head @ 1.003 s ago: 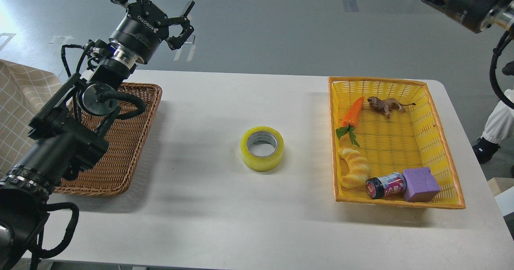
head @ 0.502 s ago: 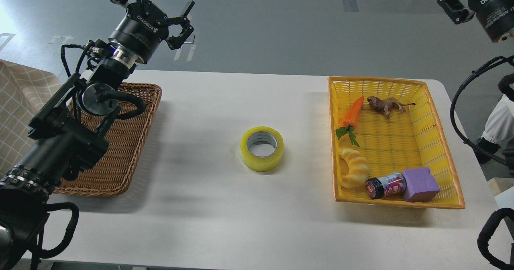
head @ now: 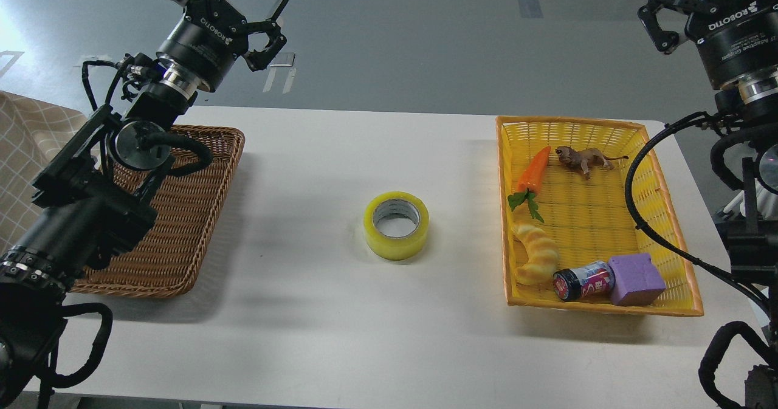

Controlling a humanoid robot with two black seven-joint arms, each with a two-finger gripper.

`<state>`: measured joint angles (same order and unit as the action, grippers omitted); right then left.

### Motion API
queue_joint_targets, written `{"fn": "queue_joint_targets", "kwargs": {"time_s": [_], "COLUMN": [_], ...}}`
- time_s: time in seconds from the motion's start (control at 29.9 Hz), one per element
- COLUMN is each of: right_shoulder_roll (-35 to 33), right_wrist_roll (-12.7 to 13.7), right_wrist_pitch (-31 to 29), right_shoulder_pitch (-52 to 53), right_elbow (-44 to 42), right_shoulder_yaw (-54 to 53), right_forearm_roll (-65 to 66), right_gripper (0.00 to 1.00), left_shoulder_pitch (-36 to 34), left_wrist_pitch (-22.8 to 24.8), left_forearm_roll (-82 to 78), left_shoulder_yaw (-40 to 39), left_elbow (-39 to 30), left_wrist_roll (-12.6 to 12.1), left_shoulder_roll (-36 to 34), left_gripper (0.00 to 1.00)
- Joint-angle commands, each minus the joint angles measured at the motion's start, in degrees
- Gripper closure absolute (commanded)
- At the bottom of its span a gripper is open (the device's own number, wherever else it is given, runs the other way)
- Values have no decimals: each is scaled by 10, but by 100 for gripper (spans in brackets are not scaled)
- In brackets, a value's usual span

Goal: Place and transfer tape with both arms
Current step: 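Withdraw the right gripper up and away from the tape roll, then reach the left gripper from the wicker basket toward the tape roll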

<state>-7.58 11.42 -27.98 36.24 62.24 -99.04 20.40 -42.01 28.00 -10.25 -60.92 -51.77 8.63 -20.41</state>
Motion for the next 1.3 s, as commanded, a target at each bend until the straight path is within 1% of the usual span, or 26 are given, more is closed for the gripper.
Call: {"fn": "queue_joint_targets", "kwargs": {"time_s": [0.0, 0.13, 0.4, 0.57, 0.74, 0.77, 0.84, 0.94, 1.1, 1.27], "right_shoulder_roll": [12, 15, 15, 15, 16, 16, 16, 18, 18, 20], "right_wrist_roll": [-1, -1, -3, -3, -3, -3, -3, -3, 1, 1], "right_wrist_pitch": [0, 0, 0, 0, 0, 0, 0, 0, 0, 0], "right_shoulder_pitch": [-2, -15, -35, -42, -48, -48, -50, -50, -49, -46], "right_elbow": [2, 4, 4, 3, 3, 3, 3, 3, 0, -1], "right_shoulder_yaw": [-2, -4, -4, -5, -4, -4, -3, 0, 4, 5], "right_forearm_roll": [-7, -7, -7, -7, -7, -7, -7, -7, -7, -6], "right_gripper": [0, 0, 0, 0, 0, 0, 0, 0, 0, 0], "left_shoulder_pitch": [-2, -14, -42, -42, -35, -35, -36, -40, -43, -41], "left_wrist_pitch": [0, 0, 0, 0, 0, 0, 0, 0, -1, -33], "left_forearm_roll": [-6, -22, -154, -273, -434, -435, -481, -508, -549, -621], "left_shoulder_yaw": [0, 3, 3, 4, 4, 4, 24, 55, 74, 90], "left_elbow": [0, -1, -3, -35, -83, -83, -88, -89, -103, -117], "left_wrist_roll": [2, 2, 6, 6, 6, 6, 6, 7, 6, 4], "left_shoulder_roll": [3, 1, -8, -9, -5, -5, -9, -15, -27, -31], "left_gripper": [2, 2, 2, 2, 2, 2, 2, 2, 2, 2]}}
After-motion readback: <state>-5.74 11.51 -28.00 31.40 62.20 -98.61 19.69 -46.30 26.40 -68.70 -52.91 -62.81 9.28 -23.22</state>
